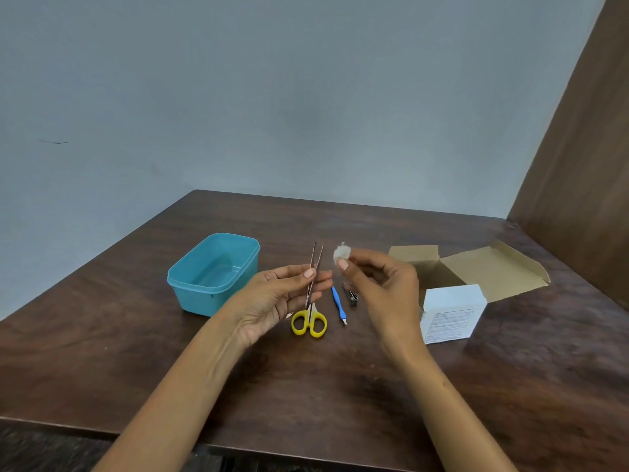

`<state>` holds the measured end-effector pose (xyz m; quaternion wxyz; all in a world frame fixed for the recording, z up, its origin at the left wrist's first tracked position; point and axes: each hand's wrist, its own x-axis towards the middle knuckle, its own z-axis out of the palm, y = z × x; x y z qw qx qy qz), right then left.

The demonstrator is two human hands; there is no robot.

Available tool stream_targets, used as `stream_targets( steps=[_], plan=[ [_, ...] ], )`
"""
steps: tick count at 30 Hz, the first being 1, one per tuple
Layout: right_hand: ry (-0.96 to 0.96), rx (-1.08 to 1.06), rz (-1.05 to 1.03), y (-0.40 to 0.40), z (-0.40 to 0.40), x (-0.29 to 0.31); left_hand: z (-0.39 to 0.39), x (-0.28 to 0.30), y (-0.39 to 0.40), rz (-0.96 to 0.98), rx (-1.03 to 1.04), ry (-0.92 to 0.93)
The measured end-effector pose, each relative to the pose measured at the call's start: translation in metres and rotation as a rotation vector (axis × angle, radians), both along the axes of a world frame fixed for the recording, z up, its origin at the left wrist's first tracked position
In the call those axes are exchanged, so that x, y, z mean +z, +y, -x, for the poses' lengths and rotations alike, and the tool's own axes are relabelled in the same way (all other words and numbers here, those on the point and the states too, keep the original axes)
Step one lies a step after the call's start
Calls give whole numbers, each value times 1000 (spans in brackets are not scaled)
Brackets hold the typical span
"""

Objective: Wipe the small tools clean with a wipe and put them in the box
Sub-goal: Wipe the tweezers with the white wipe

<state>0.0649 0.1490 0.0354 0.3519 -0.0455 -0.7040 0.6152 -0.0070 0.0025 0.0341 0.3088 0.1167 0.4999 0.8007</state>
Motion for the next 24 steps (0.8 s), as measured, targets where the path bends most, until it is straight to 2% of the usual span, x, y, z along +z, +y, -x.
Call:
stream_targets(
  steps=[6,9,17,19,24],
  plan=[
    [101,-164,-525,-5,7,-10,-2,-3,5,-11,-5,22],
    [103,-203,-675,-6,11,-15,-2,-4,6,14,5,39],
    [5,-81,-814,-8,5,-15,3,-6,3,4,79,76],
    [13,-62,-773,-11,4,-16,3,-5,3,-6,80,96],
    [94,-180,-665,-10,8,-15,1,-8,6,53,91,118]
  ],
)
